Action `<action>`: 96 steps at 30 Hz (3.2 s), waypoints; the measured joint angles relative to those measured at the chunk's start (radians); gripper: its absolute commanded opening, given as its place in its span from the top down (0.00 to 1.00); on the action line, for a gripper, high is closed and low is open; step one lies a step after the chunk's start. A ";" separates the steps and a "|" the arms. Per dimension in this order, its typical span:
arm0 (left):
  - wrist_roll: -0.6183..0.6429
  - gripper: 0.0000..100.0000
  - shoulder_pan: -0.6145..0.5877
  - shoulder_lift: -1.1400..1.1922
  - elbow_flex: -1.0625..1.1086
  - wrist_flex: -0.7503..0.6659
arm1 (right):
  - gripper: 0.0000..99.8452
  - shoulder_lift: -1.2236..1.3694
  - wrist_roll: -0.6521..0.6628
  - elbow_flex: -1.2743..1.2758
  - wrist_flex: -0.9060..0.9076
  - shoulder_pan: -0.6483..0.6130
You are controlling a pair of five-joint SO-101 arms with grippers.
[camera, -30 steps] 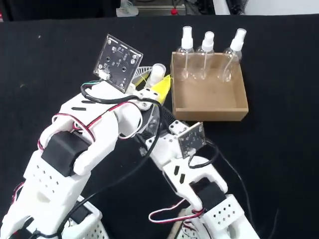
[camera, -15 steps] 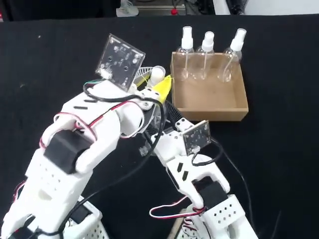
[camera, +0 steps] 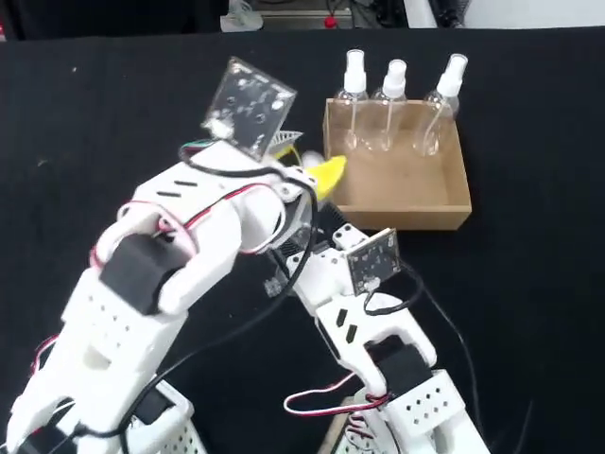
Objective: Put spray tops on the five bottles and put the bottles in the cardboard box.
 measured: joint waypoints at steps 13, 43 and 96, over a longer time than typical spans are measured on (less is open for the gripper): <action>-0.002 0.79 -0.035 -0.066 0.012 -0.032 | 0.99 0.000 0.000 0.000 0.000 0.000; -0.327 0.79 -0.091 0.061 -0.078 0.107 | 0.99 0.000 0.003 0.002 0.002 0.000; -0.017 0.79 -0.473 -0.083 1.181 -0.990 | 0.99 0.000 0.000 -0.063 -0.141 0.387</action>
